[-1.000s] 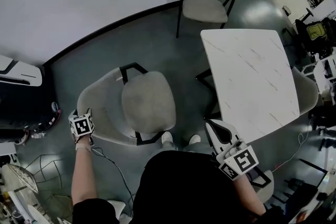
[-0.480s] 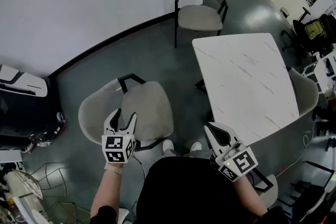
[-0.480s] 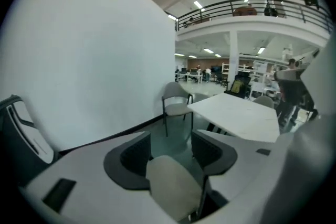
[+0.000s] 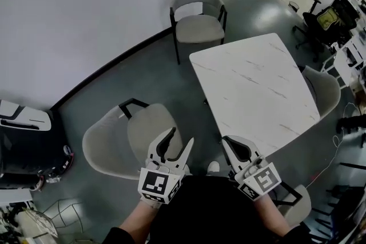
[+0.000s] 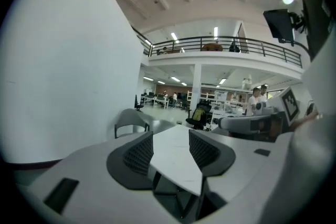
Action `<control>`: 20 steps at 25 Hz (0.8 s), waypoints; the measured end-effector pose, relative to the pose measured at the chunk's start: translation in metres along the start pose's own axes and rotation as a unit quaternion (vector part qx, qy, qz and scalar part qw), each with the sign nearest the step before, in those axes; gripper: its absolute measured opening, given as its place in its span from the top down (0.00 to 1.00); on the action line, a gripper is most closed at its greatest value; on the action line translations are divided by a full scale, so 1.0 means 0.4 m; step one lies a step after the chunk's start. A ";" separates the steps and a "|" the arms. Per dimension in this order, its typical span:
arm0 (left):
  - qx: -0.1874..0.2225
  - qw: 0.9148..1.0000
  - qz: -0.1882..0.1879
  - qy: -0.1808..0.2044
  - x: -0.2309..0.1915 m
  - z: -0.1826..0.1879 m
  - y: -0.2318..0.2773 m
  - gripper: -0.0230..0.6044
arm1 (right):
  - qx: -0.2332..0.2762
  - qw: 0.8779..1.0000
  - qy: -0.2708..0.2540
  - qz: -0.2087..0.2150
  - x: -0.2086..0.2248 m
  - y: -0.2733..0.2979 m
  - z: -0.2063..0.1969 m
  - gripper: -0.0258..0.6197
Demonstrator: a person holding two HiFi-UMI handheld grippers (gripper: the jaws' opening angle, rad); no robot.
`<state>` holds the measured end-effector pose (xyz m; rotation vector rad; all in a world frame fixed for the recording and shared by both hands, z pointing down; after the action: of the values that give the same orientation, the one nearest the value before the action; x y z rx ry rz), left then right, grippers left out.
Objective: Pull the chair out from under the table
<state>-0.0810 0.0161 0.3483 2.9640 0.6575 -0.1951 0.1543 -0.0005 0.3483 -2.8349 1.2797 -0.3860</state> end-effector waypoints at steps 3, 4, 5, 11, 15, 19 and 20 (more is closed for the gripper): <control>0.033 0.999 -0.038 -0.006 0.066 0.031 0.045 0.65 | 0.018 1.000 -0.006 -0.013 0.019 -0.021 0.027 0.94; 0.038 0.998 -0.050 -0.005 0.086 0.039 0.058 0.66 | 0.023 1.000 -0.009 -0.018 0.024 -0.028 0.036 0.94; 0.042 0.997 -0.062 -0.002 0.105 0.048 0.069 0.66 | 0.029 0.999 -0.011 -0.022 0.028 -0.035 0.046 0.94; 0.063 0.992 -0.105 0.003 0.177 0.077 0.119 0.70 | 0.050 0.997 -0.026 -0.044 0.061 -0.073 0.085 0.94; 0.080 0.990 -0.117 -0.002 0.206 0.080 0.124 0.81 | 0.056 0.997 -0.032 -0.051 0.075 -0.093 0.095 0.94; 0.098 0.987 -0.127 -0.011 0.209 0.069 0.131 0.90 | 0.060 0.996 -0.037 -0.053 0.085 -0.105 0.102 0.94; 0.100 0.987 -0.127 -0.015 0.210 0.070 0.132 0.92 | 0.059 0.996 -0.037 -0.053 0.086 -0.109 0.103 0.94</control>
<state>0.0142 -0.0001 0.3122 3.0478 1.0716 -0.3436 0.2176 -0.0008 0.3206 -2.7956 1.0603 -0.3413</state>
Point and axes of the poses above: the fingertips, and each gripper's own axes: y forward along the fingers, x to its right, z out of its top, the point moved 10 cm from there along -y, backward along the fingers, and after that the axes turned 11 degrees about x, right-handed, at the moved point
